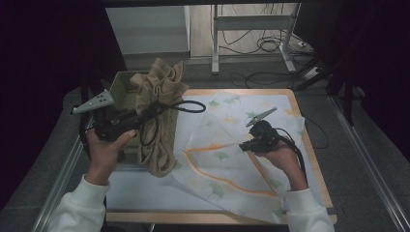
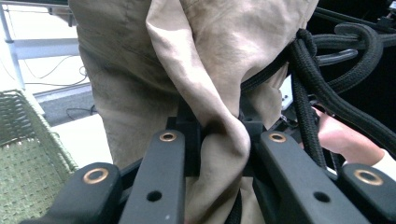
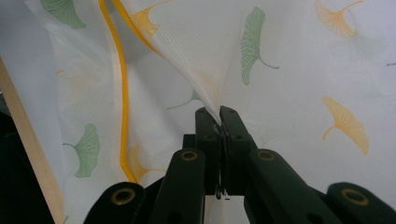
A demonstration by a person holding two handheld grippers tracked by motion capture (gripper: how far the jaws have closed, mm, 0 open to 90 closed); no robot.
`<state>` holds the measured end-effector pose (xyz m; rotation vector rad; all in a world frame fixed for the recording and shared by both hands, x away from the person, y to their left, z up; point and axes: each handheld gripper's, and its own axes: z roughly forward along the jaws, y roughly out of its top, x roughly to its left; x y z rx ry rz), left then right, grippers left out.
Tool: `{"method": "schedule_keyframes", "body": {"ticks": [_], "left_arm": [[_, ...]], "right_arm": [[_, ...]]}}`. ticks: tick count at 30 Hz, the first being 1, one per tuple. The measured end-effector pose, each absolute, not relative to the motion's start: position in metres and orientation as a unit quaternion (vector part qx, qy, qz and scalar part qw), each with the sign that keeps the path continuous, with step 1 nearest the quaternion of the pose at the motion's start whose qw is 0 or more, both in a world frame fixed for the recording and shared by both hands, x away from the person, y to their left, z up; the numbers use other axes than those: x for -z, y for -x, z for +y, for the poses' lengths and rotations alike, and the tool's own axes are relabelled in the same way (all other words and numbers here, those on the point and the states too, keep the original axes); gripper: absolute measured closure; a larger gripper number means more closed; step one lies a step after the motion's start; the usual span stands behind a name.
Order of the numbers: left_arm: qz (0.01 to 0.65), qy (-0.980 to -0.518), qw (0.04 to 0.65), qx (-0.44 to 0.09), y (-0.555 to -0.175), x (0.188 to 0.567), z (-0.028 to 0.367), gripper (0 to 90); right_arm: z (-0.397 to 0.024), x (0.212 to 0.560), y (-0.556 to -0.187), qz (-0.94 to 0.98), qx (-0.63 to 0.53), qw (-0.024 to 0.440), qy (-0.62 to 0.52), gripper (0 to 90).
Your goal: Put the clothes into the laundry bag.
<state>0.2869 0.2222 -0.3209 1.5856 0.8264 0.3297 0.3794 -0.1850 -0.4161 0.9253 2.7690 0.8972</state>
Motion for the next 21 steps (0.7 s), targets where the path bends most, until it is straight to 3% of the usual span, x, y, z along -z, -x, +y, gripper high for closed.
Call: {"method": "schedule_keyframes", "body": {"ticks": [21], "left_arm": [[0.339, -0.700, 0.617, -0.118, -0.278, 0.326, 0.207, 77.5]], "right_arm": [[-0.185, 0.415, -0.379, 0.905, -0.296, 0.047, -0.303, 86.3]]}}
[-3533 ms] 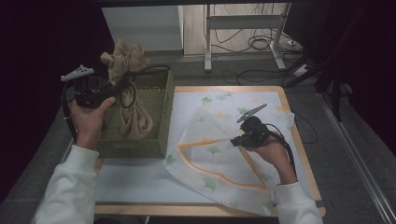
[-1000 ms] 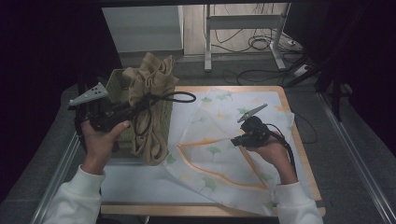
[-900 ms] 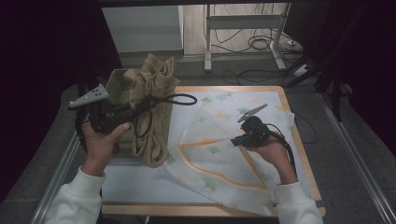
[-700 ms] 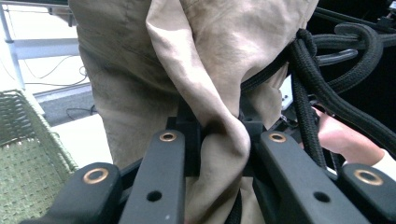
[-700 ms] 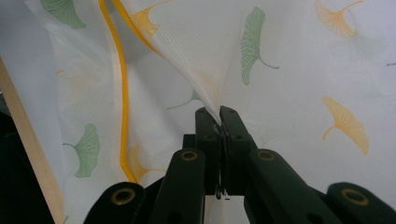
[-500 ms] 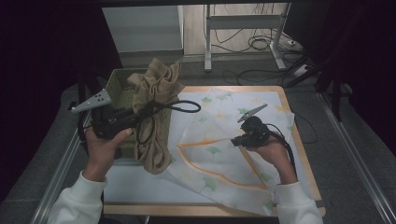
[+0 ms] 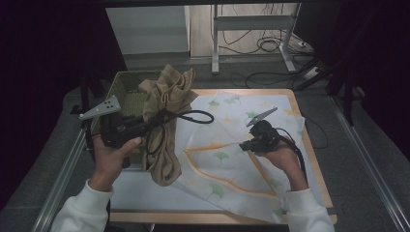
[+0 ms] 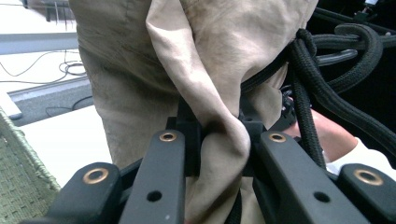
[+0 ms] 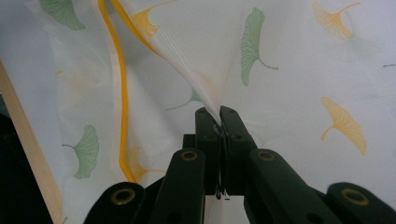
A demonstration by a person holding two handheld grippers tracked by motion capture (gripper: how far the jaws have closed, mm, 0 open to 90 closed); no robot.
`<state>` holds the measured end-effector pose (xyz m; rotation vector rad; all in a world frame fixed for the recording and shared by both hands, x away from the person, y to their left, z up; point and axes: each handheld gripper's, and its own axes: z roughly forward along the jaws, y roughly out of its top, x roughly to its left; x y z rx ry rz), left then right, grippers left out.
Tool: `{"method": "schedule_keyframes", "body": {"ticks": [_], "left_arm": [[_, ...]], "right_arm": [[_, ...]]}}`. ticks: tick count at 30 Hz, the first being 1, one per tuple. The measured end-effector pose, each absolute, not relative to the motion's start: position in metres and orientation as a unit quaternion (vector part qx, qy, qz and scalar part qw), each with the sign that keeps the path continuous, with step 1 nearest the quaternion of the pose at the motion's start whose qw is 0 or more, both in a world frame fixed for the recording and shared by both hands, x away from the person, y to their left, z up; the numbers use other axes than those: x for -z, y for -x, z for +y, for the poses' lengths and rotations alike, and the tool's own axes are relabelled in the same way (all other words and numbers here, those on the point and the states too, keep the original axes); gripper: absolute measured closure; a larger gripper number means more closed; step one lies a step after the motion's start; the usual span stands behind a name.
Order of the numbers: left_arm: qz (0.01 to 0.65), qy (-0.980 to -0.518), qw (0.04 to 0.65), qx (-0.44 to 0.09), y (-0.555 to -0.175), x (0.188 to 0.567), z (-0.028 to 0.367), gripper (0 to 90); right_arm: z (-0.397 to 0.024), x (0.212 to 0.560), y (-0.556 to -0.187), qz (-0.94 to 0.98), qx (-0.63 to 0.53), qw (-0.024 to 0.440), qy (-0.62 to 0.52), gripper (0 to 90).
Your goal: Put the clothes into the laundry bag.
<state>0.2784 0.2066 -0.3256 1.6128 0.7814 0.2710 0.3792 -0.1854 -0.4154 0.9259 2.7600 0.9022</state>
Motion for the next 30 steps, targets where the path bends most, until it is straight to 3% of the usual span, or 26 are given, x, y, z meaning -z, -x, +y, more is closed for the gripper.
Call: {"method": "schedule_keyframes", "body": {"ticks": [30], "left_arm": [[0.312, -0.729, 0.605, -0.075, -0.270, 0.336, 0.183, 77.6]], "right_arm": [[-0.187, 0.415, -0.380, 0.903, -0.298, 0.049, -0.306, 86.3]]}}
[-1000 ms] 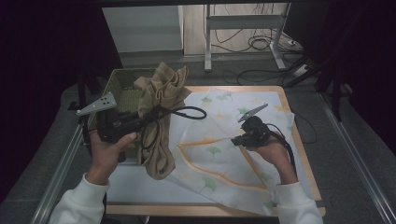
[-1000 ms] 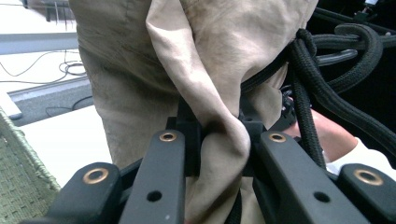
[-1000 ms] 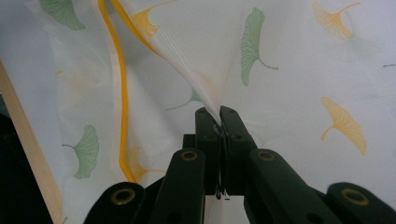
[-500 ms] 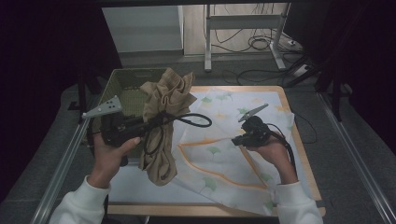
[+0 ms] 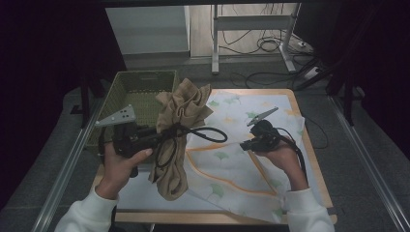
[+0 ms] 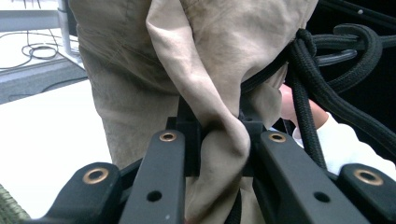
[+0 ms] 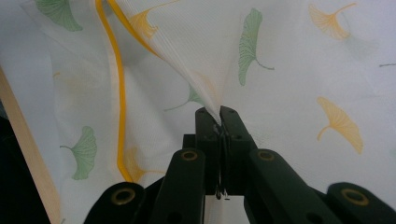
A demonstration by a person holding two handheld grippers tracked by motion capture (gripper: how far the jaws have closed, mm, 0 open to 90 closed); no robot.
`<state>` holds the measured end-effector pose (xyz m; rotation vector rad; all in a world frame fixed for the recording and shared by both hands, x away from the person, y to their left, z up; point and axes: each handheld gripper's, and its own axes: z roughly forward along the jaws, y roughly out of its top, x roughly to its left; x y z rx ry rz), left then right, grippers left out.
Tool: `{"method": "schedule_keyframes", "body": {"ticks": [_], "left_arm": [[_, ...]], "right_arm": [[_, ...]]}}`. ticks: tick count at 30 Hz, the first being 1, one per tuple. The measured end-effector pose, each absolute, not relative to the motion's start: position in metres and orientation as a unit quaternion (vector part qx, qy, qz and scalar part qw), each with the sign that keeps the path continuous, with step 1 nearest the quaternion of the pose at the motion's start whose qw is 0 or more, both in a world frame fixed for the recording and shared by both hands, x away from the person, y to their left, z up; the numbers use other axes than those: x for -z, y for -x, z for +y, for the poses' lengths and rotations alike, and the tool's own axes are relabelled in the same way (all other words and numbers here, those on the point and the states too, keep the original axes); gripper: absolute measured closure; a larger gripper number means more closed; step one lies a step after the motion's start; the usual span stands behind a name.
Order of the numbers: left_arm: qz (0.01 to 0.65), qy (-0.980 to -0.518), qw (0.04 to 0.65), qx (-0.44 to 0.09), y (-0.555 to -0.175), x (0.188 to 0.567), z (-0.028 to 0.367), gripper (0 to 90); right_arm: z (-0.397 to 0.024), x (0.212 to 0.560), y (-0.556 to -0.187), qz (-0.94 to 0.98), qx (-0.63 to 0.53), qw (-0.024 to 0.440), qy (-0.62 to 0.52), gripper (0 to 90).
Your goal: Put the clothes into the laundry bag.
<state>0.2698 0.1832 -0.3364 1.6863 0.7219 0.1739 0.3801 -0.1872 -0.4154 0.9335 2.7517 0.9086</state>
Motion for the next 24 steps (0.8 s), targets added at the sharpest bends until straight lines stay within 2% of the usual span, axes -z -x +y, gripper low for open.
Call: {"method": "schedule_keyframes", "body": {"ticks": [24], "left_arm": [[0.299, -0.757, 0.580, -0.034, -0.266, 0.354, 0.162, 77.6]], "right_arm": [[-0.188, 0.414, -0.380, 0.901, -0.302, 0.054, -0.307, 86.3]]}}
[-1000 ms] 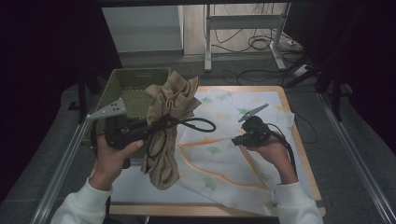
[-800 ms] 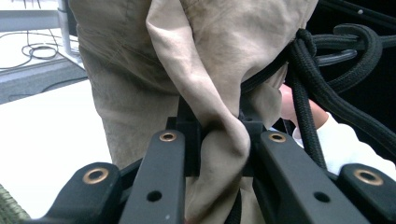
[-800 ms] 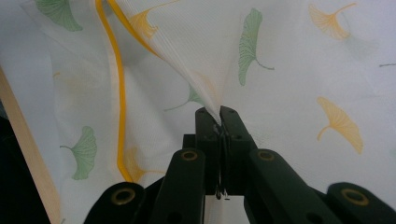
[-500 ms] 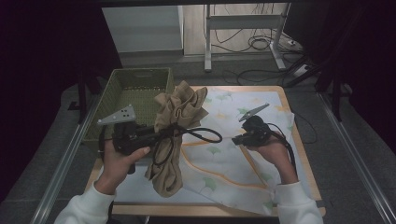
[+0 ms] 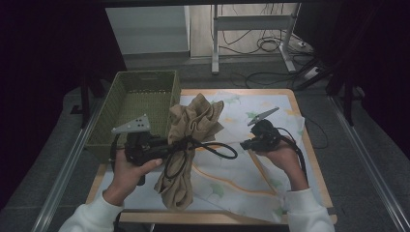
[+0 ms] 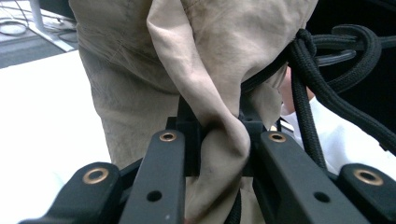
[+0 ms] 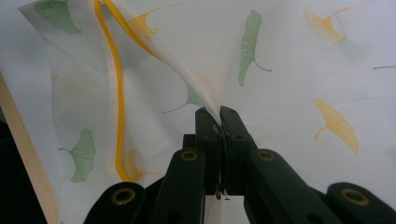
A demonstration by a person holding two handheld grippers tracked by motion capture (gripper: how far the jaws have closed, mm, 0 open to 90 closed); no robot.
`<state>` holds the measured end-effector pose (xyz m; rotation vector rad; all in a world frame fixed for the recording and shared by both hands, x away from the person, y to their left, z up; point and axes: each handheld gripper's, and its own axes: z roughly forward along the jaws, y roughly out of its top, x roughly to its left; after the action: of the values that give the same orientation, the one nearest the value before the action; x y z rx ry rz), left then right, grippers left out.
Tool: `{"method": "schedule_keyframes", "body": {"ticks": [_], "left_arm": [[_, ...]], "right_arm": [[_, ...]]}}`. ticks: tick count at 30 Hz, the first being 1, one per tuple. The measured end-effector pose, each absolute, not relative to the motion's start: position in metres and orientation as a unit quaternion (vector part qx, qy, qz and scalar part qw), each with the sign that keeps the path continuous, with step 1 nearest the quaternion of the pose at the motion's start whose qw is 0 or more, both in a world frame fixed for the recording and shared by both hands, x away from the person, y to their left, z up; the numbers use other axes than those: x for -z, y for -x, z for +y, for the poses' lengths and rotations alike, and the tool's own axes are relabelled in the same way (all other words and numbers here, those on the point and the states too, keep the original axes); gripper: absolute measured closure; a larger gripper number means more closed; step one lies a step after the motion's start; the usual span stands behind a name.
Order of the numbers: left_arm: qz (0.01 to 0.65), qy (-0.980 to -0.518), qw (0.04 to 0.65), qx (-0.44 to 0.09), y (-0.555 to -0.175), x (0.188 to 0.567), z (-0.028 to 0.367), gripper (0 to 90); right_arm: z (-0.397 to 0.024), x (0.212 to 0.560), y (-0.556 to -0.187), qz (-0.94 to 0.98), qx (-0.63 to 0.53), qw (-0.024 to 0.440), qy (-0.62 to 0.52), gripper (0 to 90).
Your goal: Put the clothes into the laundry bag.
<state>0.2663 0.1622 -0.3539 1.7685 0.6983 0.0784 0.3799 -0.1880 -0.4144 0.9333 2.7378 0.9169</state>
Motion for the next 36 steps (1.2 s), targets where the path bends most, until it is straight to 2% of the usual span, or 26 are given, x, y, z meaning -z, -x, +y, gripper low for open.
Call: {"method": "schedule_keyframes", "body": {"ticks": [36], "left_arm": [[0.298, -0.796, 0.527, 0.006, -0.273, 0.383, 0.137, 77.5]], "right_arm": [[-0.192, 0.412, -0.381, 0.898, -0.307, 0.057, -0.310, 86.4]]}}
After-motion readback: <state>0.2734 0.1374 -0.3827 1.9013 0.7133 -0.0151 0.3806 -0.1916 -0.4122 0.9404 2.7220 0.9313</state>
